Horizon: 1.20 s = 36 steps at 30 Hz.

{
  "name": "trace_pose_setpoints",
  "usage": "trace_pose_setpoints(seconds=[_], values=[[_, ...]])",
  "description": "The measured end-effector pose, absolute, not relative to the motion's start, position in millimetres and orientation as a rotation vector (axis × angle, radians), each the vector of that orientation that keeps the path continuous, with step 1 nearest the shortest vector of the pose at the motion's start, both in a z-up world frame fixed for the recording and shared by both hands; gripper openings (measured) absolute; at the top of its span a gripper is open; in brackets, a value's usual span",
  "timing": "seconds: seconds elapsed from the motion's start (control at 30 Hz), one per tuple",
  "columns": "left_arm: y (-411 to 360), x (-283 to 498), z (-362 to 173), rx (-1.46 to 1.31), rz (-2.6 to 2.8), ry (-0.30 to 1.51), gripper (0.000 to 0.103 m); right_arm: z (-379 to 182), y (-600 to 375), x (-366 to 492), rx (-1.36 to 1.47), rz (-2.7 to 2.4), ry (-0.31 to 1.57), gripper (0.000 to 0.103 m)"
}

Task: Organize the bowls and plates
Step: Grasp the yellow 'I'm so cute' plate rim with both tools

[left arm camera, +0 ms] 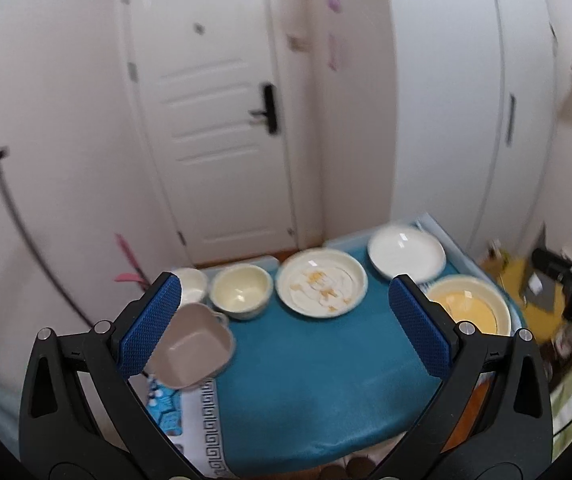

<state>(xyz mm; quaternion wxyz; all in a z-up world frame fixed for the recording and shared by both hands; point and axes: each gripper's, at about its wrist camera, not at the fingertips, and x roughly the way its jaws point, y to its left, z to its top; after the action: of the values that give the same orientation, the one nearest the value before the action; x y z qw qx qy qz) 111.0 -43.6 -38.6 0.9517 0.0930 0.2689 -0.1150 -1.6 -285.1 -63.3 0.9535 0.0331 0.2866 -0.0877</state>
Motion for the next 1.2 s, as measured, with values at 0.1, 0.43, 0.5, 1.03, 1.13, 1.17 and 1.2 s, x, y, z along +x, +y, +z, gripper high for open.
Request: trace_pose_setpoints(seconds=[0.1,0.43,0.5,1.03,1.13,1.17,1.2], values=[[-66.6,136.5,-64.7,0.217,-0.335,0.630,0.103,-84.2,-307.8,4.5,0.077,-0.250,0.643,0.103],[-149.4,198.8,-173.1,0.247,-0.614,0.941,0.103,-169.9,-381.1,16.2,0.273,-0.330,0.841,0.103],[-165.7,205.7,-193.0,0.257,-0.645,0.995,0.103,-188.5,-392.8,18.4,0.312,-0.324,0.882,0.102],[-243.7,244.6,-301.3,0.239,-0.629,1.321,0.062,-290.3,-473.1,78.0,0.519,-0.097,1.123,0.039],[-248.2,245.7,-303.5,0.235,-0.595,1.326,0.055,-295.8,-479.5,89.7,0.508,-0.053,1.142,0.031],[-249.7,246.1,-304.3,0.233,-0.583,1.327,0.053,-296.2,-480.2,91.7,0.498,-0.041,1.145,0.030],[-251.1,246.0,-304.4,0.236,-0.567,1.331,0.048,-296.3,-480.4,94.3,0.483,-0.031,1.151,0.026]])
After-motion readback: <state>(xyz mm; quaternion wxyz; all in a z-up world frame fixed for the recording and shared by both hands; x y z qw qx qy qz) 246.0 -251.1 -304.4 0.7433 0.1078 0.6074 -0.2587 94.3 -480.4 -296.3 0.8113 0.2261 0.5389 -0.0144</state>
